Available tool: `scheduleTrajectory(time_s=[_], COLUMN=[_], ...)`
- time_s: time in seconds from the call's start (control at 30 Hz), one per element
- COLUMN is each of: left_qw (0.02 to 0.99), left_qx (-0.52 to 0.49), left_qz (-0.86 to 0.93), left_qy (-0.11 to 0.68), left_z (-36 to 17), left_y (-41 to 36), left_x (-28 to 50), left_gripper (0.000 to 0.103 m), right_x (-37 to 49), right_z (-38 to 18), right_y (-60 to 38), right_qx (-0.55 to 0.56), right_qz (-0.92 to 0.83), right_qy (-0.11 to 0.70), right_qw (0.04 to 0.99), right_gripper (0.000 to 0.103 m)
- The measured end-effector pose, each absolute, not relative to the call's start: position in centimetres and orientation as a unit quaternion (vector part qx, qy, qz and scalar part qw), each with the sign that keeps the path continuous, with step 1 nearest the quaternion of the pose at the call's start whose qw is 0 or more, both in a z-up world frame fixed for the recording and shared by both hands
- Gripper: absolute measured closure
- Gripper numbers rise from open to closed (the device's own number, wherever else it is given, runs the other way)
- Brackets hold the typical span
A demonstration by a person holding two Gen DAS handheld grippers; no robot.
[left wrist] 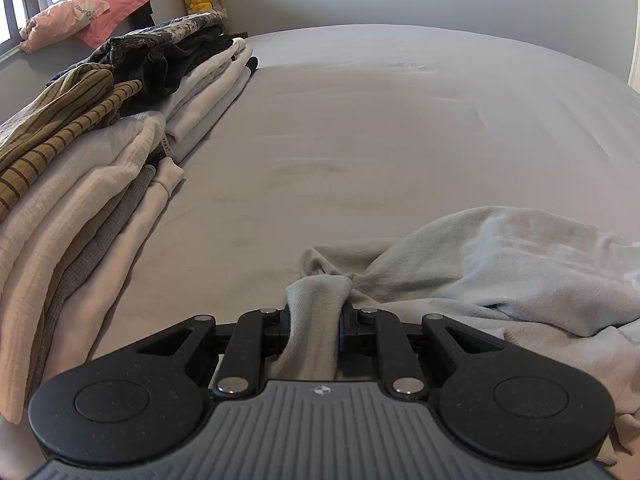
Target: Fold clothes
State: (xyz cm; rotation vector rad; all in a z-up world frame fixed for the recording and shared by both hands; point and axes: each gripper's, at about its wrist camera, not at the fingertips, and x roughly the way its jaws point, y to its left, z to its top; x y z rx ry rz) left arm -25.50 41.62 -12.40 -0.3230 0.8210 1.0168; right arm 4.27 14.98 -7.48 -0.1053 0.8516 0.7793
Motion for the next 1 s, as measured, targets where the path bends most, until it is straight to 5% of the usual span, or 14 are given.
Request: scheduleTrajectory(time_s=[0.2, 0.3, 0.37, 0.43, 0.53, 1.0], left_qw=[0.781, 0.781, 0.782, 0.783, 0.786, 0.809], left_qx=[-0.146, -0.144, -0.146, -0.148, -0.15, -0.09], left_qz=[0.472, 0.473, 0.473, 0.475, 0.478, 0.461], left_qy=[0.382, 0.381, 0.379, 0.374, 0.363, 0.353], left_z=[-12.3, -12.2, -12.2, -12.1, -11.8, -9.7], left_y=[41.3, 41.2, 41.2, 41.2, 41.3, 43.2], left_x=[-25.4, -25.3, -25.4, -25.5, -25.6, -22.4], left_gripper=[0.085, 0.085, 0.085, 0.085, 0.085, 0.089], right_x=[4.1, 3.6, 3.2, 3.2, 3.3, 7.1], right_z=[-7.4, -8.6, -9.5, -10.1, -10.2, -6.3], right_y=[13.7, 14.7, 15.5, 16.3, 17.0, 20.1], right_qx=[-0.023, -0.042, -0.059, -0.072, -0.085, -0.121], right_qz=[0.397, 0.407, 0.411, 0.414, 0.414, 0.352], right_qy=[0.419, 0.429, 0.434, 0.434, 0.419, 0.306], right_qw=[0.817, 0.805, 0.8, 0.797, 0.804, 0.876], right_gripper=[0.032, 0.031, 0.036, 0.067, 0.089, 0.097])
